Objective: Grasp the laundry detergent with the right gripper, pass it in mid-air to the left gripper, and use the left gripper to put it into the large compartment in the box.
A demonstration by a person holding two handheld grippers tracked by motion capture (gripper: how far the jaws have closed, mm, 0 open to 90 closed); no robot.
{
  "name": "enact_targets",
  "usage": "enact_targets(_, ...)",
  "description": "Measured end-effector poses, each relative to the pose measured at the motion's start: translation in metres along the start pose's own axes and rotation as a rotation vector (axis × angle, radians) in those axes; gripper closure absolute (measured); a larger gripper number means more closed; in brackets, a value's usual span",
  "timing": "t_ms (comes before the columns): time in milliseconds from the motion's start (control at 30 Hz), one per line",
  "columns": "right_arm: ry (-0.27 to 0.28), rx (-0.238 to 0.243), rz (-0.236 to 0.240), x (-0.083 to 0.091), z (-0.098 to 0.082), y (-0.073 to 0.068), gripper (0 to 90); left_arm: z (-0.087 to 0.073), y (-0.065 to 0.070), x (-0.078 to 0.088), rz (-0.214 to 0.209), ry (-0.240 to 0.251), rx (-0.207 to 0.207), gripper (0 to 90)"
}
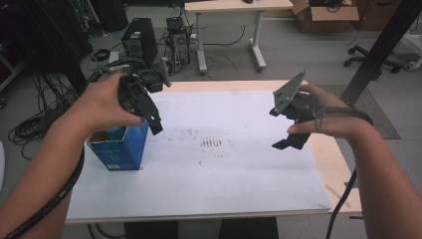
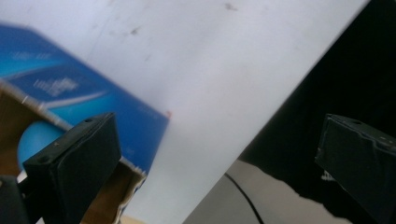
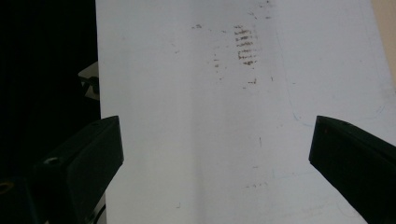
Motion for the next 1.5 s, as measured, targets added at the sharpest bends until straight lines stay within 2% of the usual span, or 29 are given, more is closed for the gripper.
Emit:
enact_targets(67,-0.009,0.001,-0.003,0.002,0.001,0.0,2.8,0.005,0.006,0.001,0.011,0.008,-0.036,0.2)
enact_targets(100,-0.009,0.001,-0.003,0.002,0.001,0.0,2.8,0.005,0.006,0.001,0.011,0.008,-0.036,0.2)
enact_targets(133,-0.019,0.006,0.001,0.003,0.001,-0.001,2.9,0.009,0.012,0.004,0.024,0.016,-0.082,0.2)
enact_targets(167,-0.019,0.006,0.001,0.003,0.001,-0.001,2.9,0.009,0.012,0.004,0.024,0.016,-0.082,0.2)
enact_targets(200,-0.031,0.011,0.004,0.002,0.002,-0.002,2.8,0.013,0.02,0.007,0.016,0.022,-0.142,0.2)
enact_targets(233,-0.031,0.011,0.004,0.002,0.002,-0.002,2.8,0.013,0.02,0.007,0.016,0.022,-0.142,0.2)
enact_targets(300,-0.044,0.018,0.01,0.001,0.001,-0.003,2.9,0.017,0.027,0.01,-0.009,0.03,-0.207,0.2)
enact_targets(333,-0.053,0.023,0.01,0.0,0.001,-0.002,2.9,0.021,0.034,0.013,0.002,0.026,-0.267,0.2)
enact_targets(367,-0.053,0.023,0.01,0.0,0.001,-0.002,2.9,0.021,0.034,0.013,0.002,0.026,-0.267,0.2)
enact_targets(400,-0.06,0.023,0.014,-0.001,0.001,-0.002,2.9,0.023,0.036,0.014,0.01,0.025,-0.295,0.2)
enact_targets(467,-0.073,0.029,0.02,-0.002,0.001,-0.002,2.9,0.027,0.043,0.016,0.065,0.02,-0.379,0.2)
enact_targets(500,-0.073,0.029,0.02,-0.002,0.001,-0.002,2.9,0.027,0.043,0.016,0.065,0.02,-0.379,0.2)
enact_targets(533,-0.088,0.031,0.029,-0.003,0.001,-0.003,2.9,0.029,0.047,0.017,0.079,0.017,-0.425,0.2)
enact_targets(567,-0.088,0.031,0.029,-0.003,0.001,-0.003,2.9,0.029,0.047,0.017,0.079,0.017,-0.425,0.2)
enact_targets(667,-0.113,0.047,0.044,-0.004,0.002,-0.003,3.0,0.03,0.05,0.017,0.095,-0.004,-0.461,0.2)
enact_targets(800,-0.133,0.043,0.057,-0.006,0.003,0.0,3.0,0.034,0.051,0.013,0.117,-0.031,-0.495,0.2)
enact_targets(1000,-0.153,0.04,0.065,-0.006,0.004,0.005,3.2,0.037,0.046,0.011,0.116,-0.017,-0.5,0.2)
enact_targets(1267,-0.186,0.049,0.066,-0.009,0.009,0.013,3.2,0.044,0.038,-0.005,0.146,-0.05,-0.516,0.2)
enact_targets(1500,-0.19,0.05,0.07,-0.01,0.011,0.014,3.3,0.045,0.037,-0.006,0.137,-0.042,-0.515,0.2)
Point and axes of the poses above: each handheld gripper's, and its own axes: x roughly backward along the jaws, z roughly out of its top, y roughly to its right, the point moved 5 cm from there along -x, roughly forward along the jaws, and after that the axes turned 13 degrees about -y, right-handed, at the moved point
